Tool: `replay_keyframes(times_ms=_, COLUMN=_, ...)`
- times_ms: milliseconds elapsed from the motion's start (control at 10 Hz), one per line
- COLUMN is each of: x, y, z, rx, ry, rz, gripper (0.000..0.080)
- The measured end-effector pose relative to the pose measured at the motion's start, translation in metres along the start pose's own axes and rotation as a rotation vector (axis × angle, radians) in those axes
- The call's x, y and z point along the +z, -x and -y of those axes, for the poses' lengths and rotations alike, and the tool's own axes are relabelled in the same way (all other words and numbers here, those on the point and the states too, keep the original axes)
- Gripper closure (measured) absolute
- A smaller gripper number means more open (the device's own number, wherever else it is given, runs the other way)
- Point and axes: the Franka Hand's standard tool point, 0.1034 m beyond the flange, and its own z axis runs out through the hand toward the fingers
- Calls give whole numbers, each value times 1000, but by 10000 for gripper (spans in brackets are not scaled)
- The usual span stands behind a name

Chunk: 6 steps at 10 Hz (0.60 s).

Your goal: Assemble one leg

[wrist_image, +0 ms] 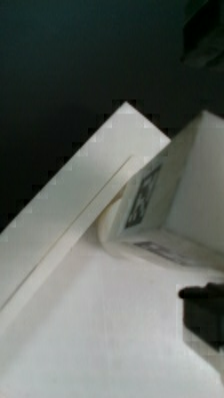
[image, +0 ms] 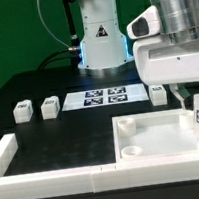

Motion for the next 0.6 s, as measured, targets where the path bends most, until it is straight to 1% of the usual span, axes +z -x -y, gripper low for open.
replay_keyframes(times_ms=100, x=0, y=0, z=-1, rx=-91, ry=0, rz=0, gripper=158)
replay_keyframes(times_ms=200, x=1, y=0, z=0, rx=-213, ry=10, rz=-7, gripper=158)
replay_keyframes(times_ms=300, x=3, y=1, z=2, rx=-459, ry=43, rz=-32, gripper=151)
replay_keyframes(times_ms=400, x=2, y=-1, z=2, rx=-659, ry=68, rz=-43, gripper=151)
replay_keyframes(times_ms=500, x=1, y=-3, z=0, rx=-798, ry=79, rz=-44, gripper=151)
replay_keyframes(times_ms=600, x=2, y=-3, z=0, rx=-788, ry=77, rz=-43, gripper=151)
